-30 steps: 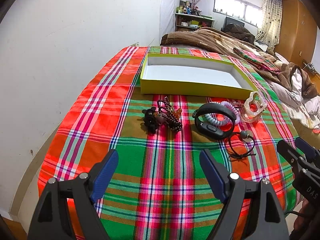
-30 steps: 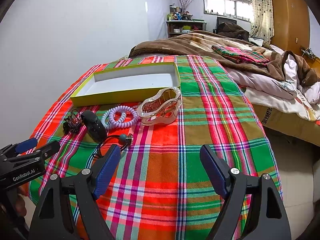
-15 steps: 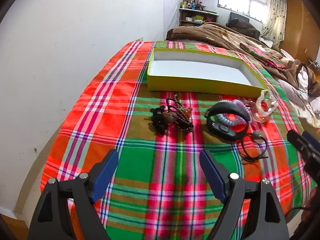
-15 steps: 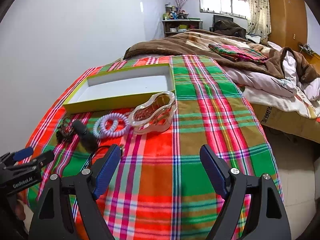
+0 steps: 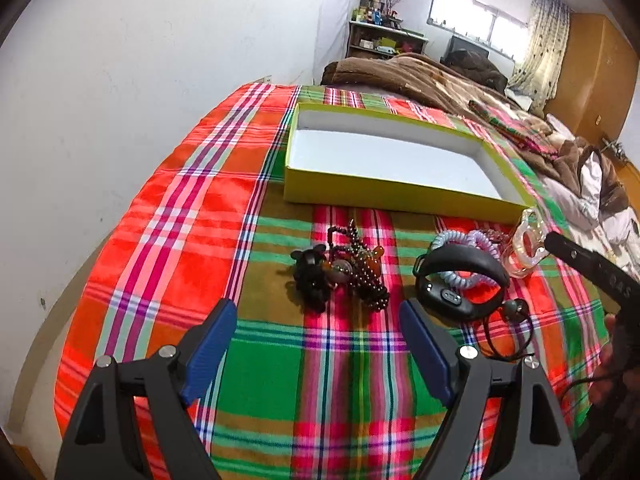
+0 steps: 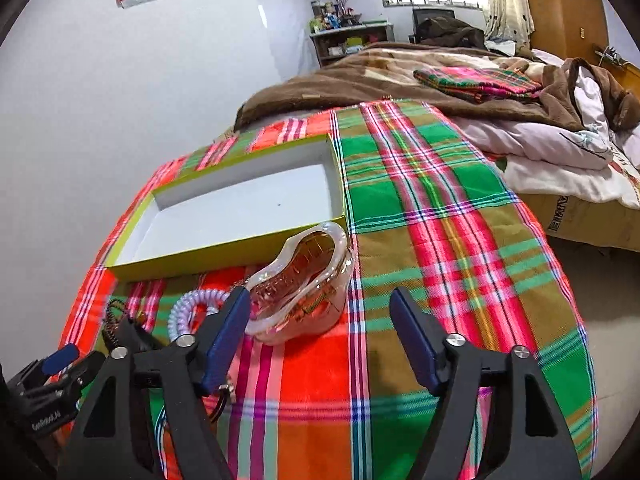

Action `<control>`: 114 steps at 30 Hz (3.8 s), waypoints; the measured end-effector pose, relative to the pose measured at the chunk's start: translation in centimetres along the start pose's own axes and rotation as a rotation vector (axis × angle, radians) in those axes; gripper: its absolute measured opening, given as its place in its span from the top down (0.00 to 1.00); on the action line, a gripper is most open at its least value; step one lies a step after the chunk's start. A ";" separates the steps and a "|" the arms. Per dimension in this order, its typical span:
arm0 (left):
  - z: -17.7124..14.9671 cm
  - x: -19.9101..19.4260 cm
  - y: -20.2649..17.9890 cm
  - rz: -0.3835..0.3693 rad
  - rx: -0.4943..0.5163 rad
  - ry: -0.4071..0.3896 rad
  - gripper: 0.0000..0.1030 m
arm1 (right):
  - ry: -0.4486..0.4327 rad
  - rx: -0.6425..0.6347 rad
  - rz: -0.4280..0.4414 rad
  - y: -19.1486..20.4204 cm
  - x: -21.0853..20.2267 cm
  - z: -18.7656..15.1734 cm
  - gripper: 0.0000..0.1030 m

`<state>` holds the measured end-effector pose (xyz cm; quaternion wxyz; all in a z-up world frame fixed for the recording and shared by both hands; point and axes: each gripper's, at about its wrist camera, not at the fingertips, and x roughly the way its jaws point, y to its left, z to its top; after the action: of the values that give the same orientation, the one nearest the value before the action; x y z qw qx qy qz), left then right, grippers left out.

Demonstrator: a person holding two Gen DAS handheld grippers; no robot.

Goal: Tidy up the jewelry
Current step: 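Grasp the clear claw clip with the right tool while the left tool grasps the beaded bracelet, then carry the clear clip and beaded bracelet into the white box lid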

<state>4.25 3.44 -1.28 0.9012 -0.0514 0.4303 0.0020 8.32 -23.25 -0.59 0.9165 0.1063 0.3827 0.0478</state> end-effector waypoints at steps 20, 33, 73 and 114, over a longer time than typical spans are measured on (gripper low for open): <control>0.6 1.1 1.0 -0.120 -0.094 0.066 0.32 | 0.047 -0.022 -0.014 0.1 2.3 0.9 0.84; 1.5 2.5 -1.5 -0.050 -0.068 0.080 0.52 | 0.011 -0.035 -0.009 -0.9 1.1 0.5 0.87; 3.6 -1.5 2.6 -0.121 -0.156 -0.055 0.83 | -0.050 -0.052 0.010 -1.9 -2.1 0.4 0.87; 16.4 7.6 -0.1 -0.221 -0.021 -0.034 0.83 | 0.062 -0.177 0.053 1.8 8.3 11.9 0.87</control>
<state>21.79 4.60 3.08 0.9025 -0.1080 0.4067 -0.0922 22.65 -21.99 2.22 0.9084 0.0335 0.4023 0.1091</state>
